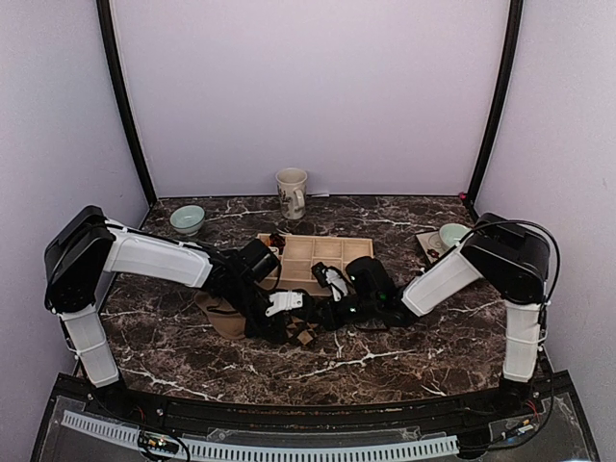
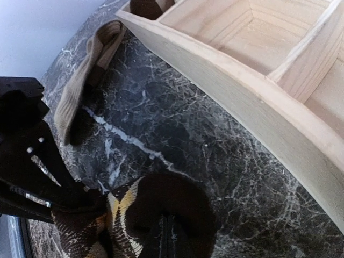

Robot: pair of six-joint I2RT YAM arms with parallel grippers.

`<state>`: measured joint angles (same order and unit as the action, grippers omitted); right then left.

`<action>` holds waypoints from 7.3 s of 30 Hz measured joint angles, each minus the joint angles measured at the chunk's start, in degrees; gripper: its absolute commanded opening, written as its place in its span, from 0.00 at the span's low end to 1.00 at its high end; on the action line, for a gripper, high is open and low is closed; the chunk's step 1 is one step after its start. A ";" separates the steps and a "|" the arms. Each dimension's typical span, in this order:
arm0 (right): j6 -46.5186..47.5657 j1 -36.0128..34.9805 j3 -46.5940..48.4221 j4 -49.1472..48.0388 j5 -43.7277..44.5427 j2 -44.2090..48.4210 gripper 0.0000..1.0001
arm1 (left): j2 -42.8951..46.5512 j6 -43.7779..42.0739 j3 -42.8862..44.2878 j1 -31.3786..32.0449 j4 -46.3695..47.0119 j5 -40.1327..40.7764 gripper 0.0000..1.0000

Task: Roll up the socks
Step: Roll the sock at the center of the board, then pick up the sock from the center of the board.

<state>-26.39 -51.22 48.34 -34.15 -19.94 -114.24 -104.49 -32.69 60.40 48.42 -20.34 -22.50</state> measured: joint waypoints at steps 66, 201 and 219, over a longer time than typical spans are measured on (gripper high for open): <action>48.50 -22.53 -12.04 5.84 31.76 14.53 0.27 | -12.61 -4.00 12.48 0.26 -9.64 -17.81 0.27; 52.04 -13.20 -12.81 11.13 21.14 17.07 0.53 | -24.46 -25.11 34.84 -0.57 -26.62 -20.26 0.24; 48.70 -9.81 -11.76 5.92 20.04 12.74 0.00 | -26.23 -26.40 38.51 -1.95 -34.23 -21.79 0.68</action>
<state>22.31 -61.04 36.58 -28.23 0.10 -101.49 -130.72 -59.09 98.91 46.48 -54.57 -44.29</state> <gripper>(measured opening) 0.065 0.586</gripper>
